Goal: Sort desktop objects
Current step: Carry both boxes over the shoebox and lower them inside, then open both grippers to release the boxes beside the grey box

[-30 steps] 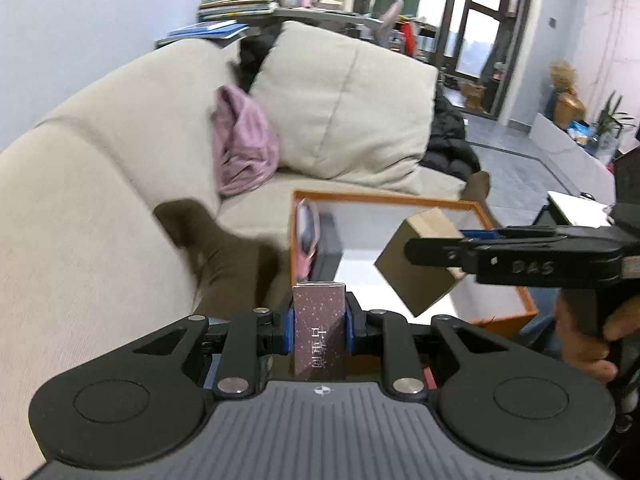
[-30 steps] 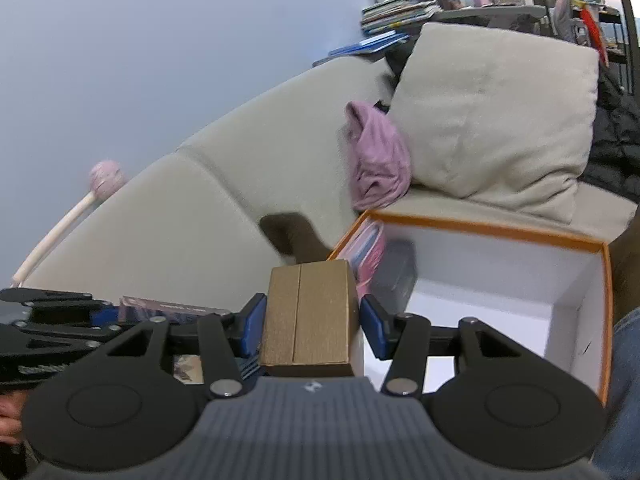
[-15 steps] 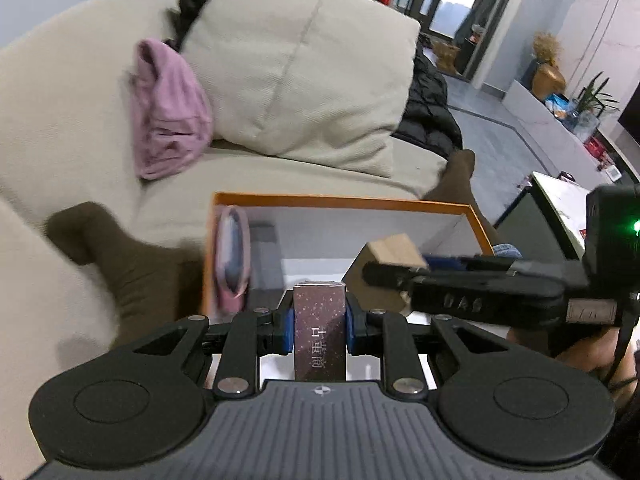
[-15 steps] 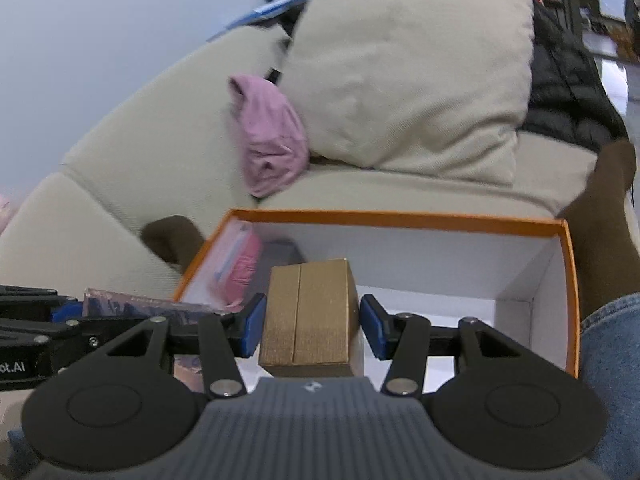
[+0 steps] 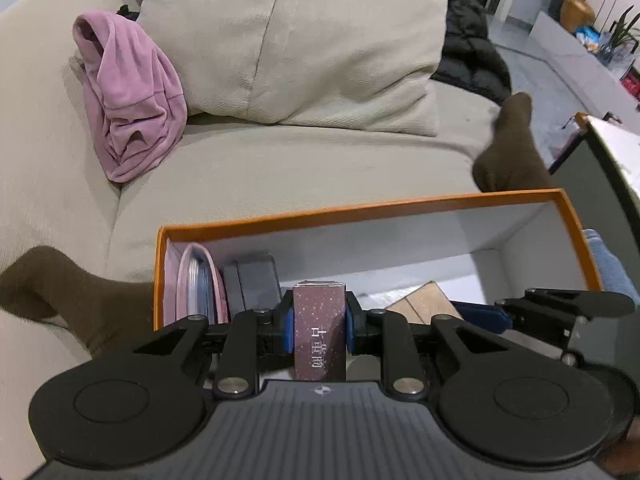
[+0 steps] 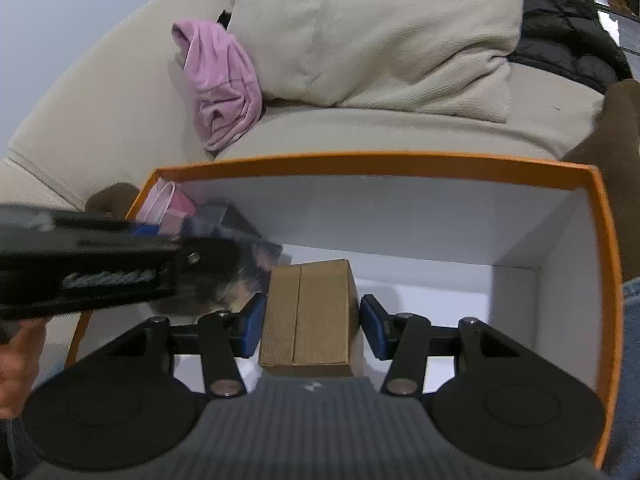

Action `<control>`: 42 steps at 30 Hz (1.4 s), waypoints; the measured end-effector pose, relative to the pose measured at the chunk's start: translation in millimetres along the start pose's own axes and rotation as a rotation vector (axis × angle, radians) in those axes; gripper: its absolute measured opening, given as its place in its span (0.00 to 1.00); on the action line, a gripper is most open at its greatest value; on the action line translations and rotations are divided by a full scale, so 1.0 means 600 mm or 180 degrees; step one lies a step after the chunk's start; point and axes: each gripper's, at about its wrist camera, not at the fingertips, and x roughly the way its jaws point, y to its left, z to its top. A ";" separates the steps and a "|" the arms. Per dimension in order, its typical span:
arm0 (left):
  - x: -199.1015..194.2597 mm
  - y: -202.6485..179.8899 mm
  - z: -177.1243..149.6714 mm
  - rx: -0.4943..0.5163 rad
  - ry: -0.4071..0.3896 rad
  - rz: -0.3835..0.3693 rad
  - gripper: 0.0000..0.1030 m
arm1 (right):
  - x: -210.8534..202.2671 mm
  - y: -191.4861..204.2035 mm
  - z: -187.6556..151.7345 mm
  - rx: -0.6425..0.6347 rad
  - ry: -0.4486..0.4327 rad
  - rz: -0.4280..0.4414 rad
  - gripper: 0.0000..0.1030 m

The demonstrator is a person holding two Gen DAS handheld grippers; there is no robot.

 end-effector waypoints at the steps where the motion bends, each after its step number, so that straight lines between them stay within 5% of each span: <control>1: 0.005 0.001 0.004 -0.0008 0.0027 0.0000 0.25 | 0.004 0.004 0.002 -0.0034 -0.0007 -0.0034 0.51; 7: 0.019 0.008 0.006 -0.0053 0.0043 -0.0037 0.25 | 0.022 0.016 0.008 -0.0119 -0.0045 -0.0172 0.51; 17: -0.051 0.020 -0.008 -0.0112 -0.0322 -0.0040 0.27 | 0.044 0.017 0.017 0.0112 0.0092 -0.0144 0.51; 24: -0.105 0.042 -0.063 -0.0185 -0.0502 0.0108 0.27 | 0.058 0.022 0.024 0.0019 0.0022 -0.0209 0.53; 27: -0.118 0.051 -0.097 -0.0241 -0.0560 0.0197 0.27 | 0.047 0.015 0.025 0.0067 0.0024 -0.0036 0.55; 32: -0.140 0.083 -0.151 -0.0414 -0.0639 0.0241 0.27 | 0.015 0.037 0.010 -0.0418 0.0123 0.0039 0.67; 35: -0.129 0.102 -0.176 -0.0560 -0.0561 0.0095 0.27 | 0.016 0.053 -0.006 -0.0712 0.0225 -0.0103 0.63; 37: -0.117 0.107 -0.187 -0.0620 -0.0498 0.0027 0.27 | 0.029 0.055 -0.010 -0.0761 0.0297 -0.0160 0.50; 42: -0.102 0.109 -0.201 -0.0644 -0.0516 -0.0135 0.26 | 0.043 0.052 0.002 -0.0677 0.0323 -0.0055 0.46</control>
